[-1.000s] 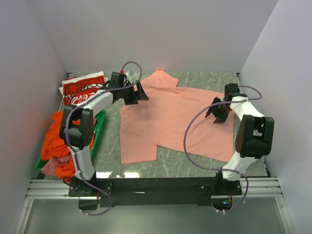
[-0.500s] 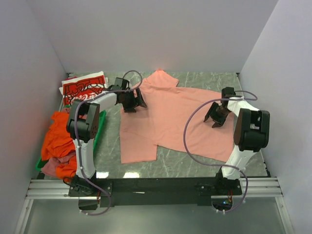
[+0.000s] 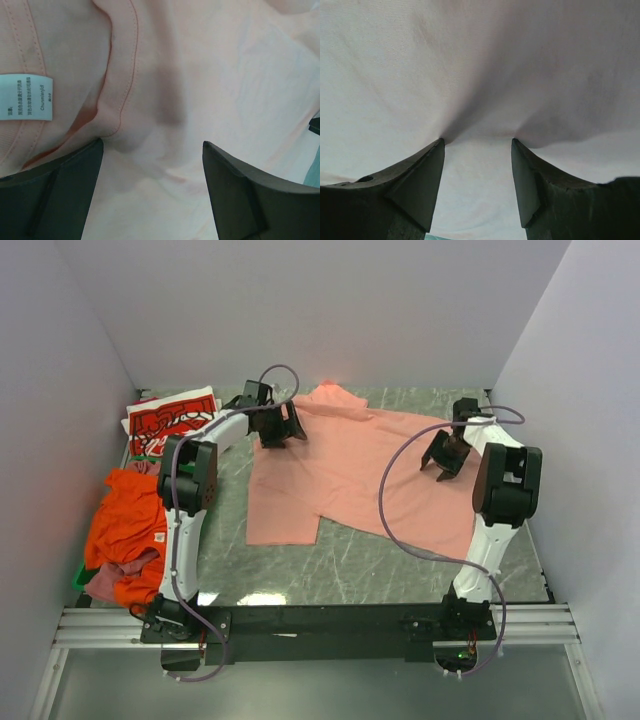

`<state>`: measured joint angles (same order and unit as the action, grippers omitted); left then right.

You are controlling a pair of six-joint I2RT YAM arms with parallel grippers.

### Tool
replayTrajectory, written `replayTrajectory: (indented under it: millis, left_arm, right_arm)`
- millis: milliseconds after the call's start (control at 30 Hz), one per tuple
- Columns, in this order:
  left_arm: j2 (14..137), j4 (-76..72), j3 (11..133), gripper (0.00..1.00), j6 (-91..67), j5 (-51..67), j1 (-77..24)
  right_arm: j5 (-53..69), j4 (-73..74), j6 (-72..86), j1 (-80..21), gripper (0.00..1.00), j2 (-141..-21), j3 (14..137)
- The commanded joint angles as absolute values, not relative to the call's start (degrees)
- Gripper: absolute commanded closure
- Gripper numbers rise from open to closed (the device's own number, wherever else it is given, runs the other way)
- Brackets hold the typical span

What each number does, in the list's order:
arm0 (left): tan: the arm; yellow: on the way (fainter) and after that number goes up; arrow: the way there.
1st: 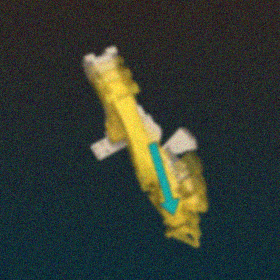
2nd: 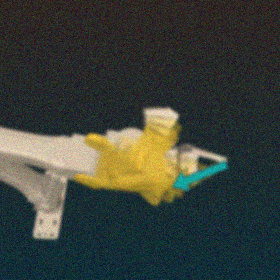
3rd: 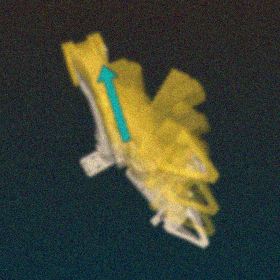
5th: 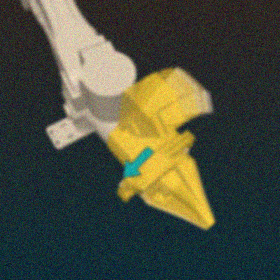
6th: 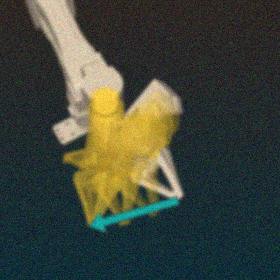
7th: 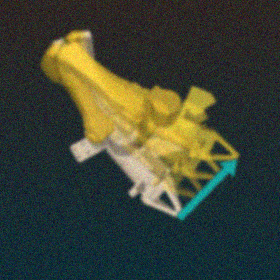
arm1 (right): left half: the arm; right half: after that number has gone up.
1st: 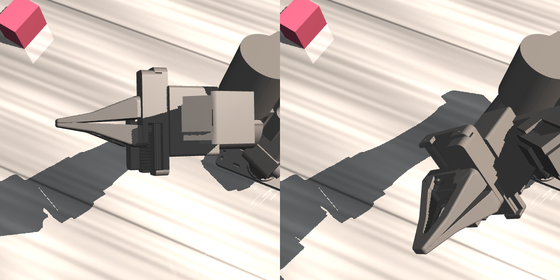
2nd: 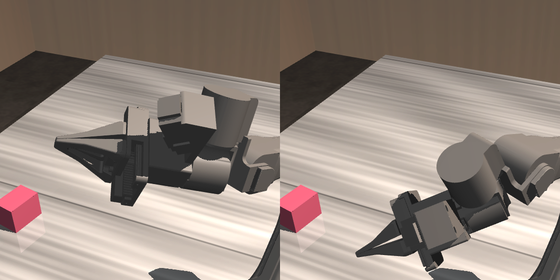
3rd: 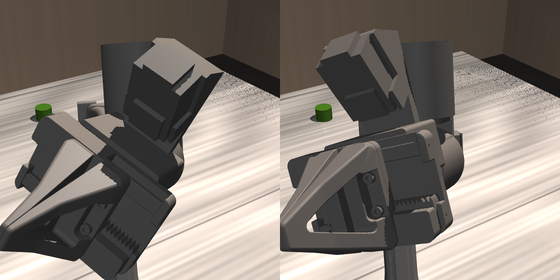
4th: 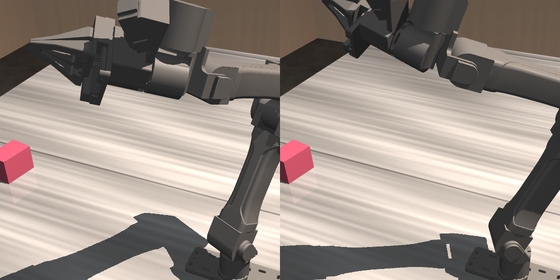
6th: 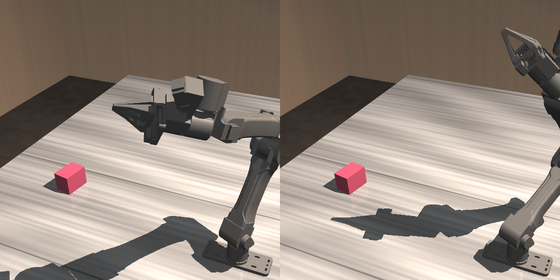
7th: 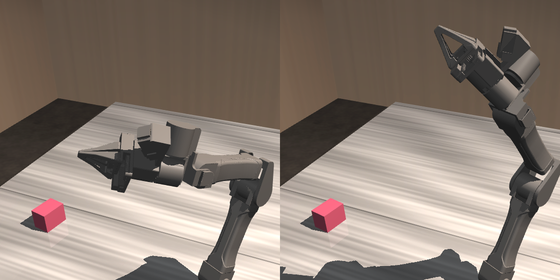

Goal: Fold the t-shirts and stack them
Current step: Flatten the tshirt out, then fold the tshirt

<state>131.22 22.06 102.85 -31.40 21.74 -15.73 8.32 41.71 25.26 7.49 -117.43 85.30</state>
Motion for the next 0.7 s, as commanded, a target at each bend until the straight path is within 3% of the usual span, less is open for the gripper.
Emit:
replayTrajectory:
  millis: [0, 200, 433, 533, 667]
  left_arm:
    - [134.9, 23.9, 107.9, 0.13, -29.0, 21.9, -15.4]
    - [137.4, 25.8, 115.8, 0.13, -29.2, 22.0, -15.3]
    - [127.5, 27.0, 116.9, 0.13, -27.1, 21.4, -15.3]
    - [117.7, 26.0, 110.2, 0.12, -25.8, 17.2, -15.3]
    - [104.6, 24.7, 92.1, 0.12, -24.9, 9.6, -15.4]
  right_arm:
    - [6.6, 43.5, 25.3, 7.3, 0.37, -120.5, 90.4]
    - [8.3, 45.4, 25.4, 7.3, 0.37, -123.2, 96.4]
    - [11.1, 45.8, 23.5, 6.6, 0.37, -118.9, 99.9]
    - [11.8, 46.5, 22.8, 6.4, 0.37, -116.0, 100.6]
    - [13.3, 43.9, 24.1, 5.9, 0.37, -109.4, 96.2]
